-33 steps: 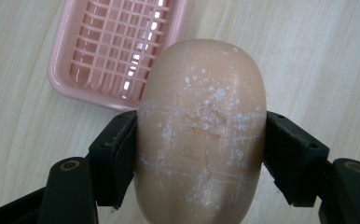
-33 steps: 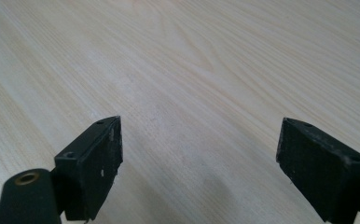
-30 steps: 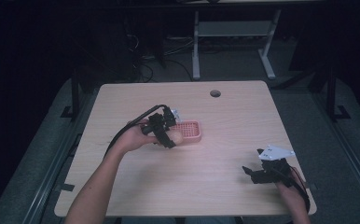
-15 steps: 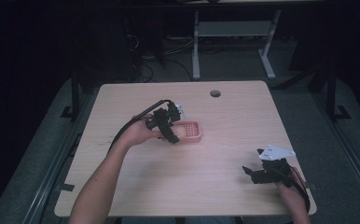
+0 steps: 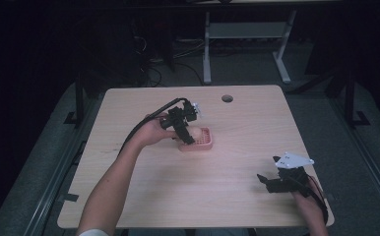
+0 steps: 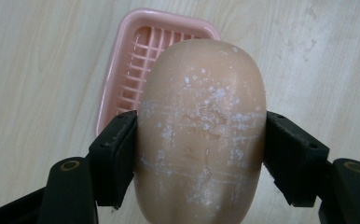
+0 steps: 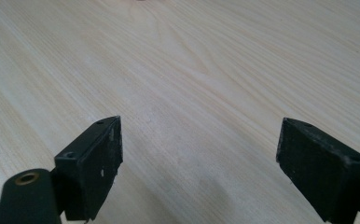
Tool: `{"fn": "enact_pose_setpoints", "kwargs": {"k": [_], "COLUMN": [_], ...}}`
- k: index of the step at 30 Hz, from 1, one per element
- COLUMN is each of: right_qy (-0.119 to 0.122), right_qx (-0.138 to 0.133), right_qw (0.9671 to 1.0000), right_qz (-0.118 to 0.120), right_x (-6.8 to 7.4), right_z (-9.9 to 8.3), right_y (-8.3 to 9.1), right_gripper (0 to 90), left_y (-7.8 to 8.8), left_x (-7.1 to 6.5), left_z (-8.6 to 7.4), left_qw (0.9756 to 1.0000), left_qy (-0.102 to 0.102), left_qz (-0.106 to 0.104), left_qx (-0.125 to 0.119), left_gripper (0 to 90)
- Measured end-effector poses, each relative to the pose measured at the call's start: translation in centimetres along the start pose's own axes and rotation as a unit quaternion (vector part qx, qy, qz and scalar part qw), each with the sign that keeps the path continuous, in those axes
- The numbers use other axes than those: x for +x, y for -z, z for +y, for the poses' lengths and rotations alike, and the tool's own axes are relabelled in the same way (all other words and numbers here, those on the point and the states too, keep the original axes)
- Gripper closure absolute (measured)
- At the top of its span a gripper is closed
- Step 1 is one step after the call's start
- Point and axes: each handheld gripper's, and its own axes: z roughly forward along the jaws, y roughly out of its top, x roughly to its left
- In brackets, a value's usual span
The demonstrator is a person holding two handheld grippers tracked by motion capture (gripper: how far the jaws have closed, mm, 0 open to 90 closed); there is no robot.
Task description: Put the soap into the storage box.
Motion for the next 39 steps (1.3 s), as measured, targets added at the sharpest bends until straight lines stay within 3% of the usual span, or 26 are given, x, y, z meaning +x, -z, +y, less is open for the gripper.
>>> {"fn": "enact_pose_setpoints", "kwargs": {"k": [13,24,39], "right_qy": [-0.003,-0.006,-0.006], "right_qx": [-0.007,-0.008,-0.010], "right_qw": [1.0000,0.9999,0.9999], "right_qz": [0.002,0.002,0.003], "right_x": [-0.1,-0.1,-0.2], "right_z": [0.1,0.1,0.1], "right_y": [0.0,0.1,0.1], "right_gripper": [13.8,13.8,13.8], "left_y": [-1.5,-3.1,-4.8], "left_x": [1.1,2.1,2.7], "left_z": [0.8,1.2,1.9], "left_qw": [1.0000,0.9997,0.9994], "left_qy": [0.003,0.019,0.024], "left_qz": [0.004,-0.010,-0.021], "left_qx": [0.008,0.009,0.016], "left_gripper": [31.2,31.2,31.2]}}
